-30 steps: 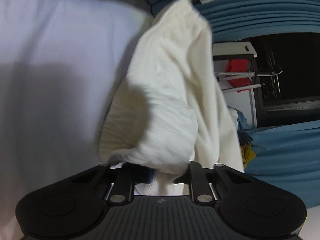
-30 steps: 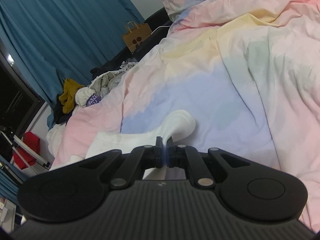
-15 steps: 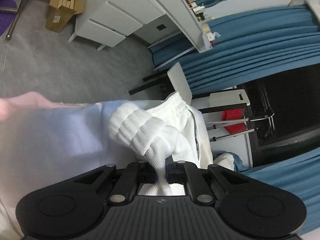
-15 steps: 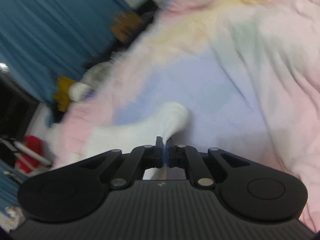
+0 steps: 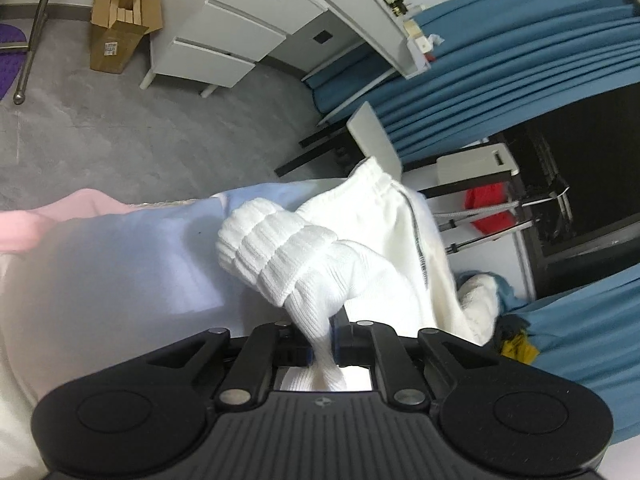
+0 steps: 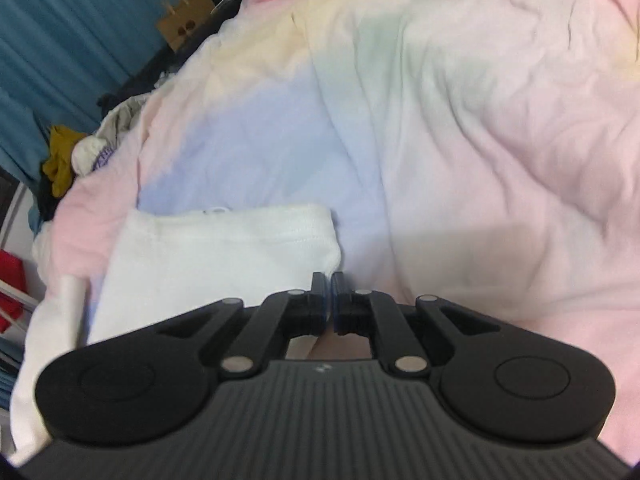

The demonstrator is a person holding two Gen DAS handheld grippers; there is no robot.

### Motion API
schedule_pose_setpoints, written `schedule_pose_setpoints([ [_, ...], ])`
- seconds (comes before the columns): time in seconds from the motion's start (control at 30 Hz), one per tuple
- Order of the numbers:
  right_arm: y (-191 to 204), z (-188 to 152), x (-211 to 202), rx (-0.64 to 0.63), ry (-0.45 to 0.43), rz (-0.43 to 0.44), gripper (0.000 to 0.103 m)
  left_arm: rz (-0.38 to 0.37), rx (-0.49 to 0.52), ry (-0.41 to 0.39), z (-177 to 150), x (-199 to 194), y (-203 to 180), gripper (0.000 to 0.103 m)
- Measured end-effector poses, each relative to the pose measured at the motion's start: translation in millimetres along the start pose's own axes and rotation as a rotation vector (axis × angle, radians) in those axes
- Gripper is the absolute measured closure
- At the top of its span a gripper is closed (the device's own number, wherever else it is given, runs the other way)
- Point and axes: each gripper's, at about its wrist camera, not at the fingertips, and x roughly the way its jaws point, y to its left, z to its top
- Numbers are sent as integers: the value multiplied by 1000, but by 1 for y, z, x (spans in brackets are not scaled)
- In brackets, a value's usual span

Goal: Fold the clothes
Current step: 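Lay the trousers flat on the duvet and open both grippers, then grasp the trousers' leg fabric with the left gripper and lift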

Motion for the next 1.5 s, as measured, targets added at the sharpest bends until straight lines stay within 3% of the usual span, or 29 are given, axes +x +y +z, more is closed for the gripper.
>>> schedule_pose_setpoints([
  [0.07, 5, -1, -7, -16, -32, -4, 95, 6, 43, 3, -1, -2, -5, 85],
  [0.17, 18, -4, -33, -32, -142, -3, 94, 4, 134, -4, -6, -11, -17, 64],
  [0.23, 26, -5, -53, -80, -223, -37, 93, 9, 207, -29, -15, -22, -27, 43],
  [0.3, 36, -8, -72, -126, -291, -44, 91, 16, 281, -62, -26, -36, -38, 38],
  [0.37, 45, -12, -93, -165, -338, -17, 75, 3, 361, -105, -39, -51, -50, 25],
  [0.4, 51, -17, -102, -187, -351, 13, 57, -9, 399, -127, -46, -58, -55, 19],
  [0.43, 57, -23, -112, -209, -364, 43, 40, -16, 435, -141, -53, -63, -60, 18],
  [0.5, 69, -34, -130, -253, -389, 103, 30, -20, 508, -161, -68, -71, -69, 18],
  [0.57, 80, -50, -141, -297, -366, 161, 30, -42, 575, -170, -83, -78, -76, 17],
  [0.67, 91, -80, -151, -370, -302, 245, 30, -74, 668, -188, -106, -88, -86, 0],
  [0.73, 98, -101, -152, -429, -270, 283, 20, -83, 736, -208, -124, -92, -92, 0],
  [0.83, 115, -119, -150, -502, -228, 319, 21, -117, 852, -209, -151, -91, -104, 0],
  [0.97, 123, -122, -146, -524, -239, 317, 21, -177, 1098, -163, -204, -75, -141, 0],
  [1.1, 118, -115, -139, -486, -226, 303, 21, -265, 1327, -119, -263, -52, -189, 0],
  [1.33, 102, -104, -139, -392, -255, 287, 21, -506, 1713, -41, -395, 12, -281, 0],
  [1.4, 96, -99, -138, -355, -256, 285, 21, -533, 1801, -7, -433, 35, -303, 0],
  [1.5, 86, -91, -134, -286, -261, 279, 21, -512, 1909, 49, -483, 75, -329, 1],
])
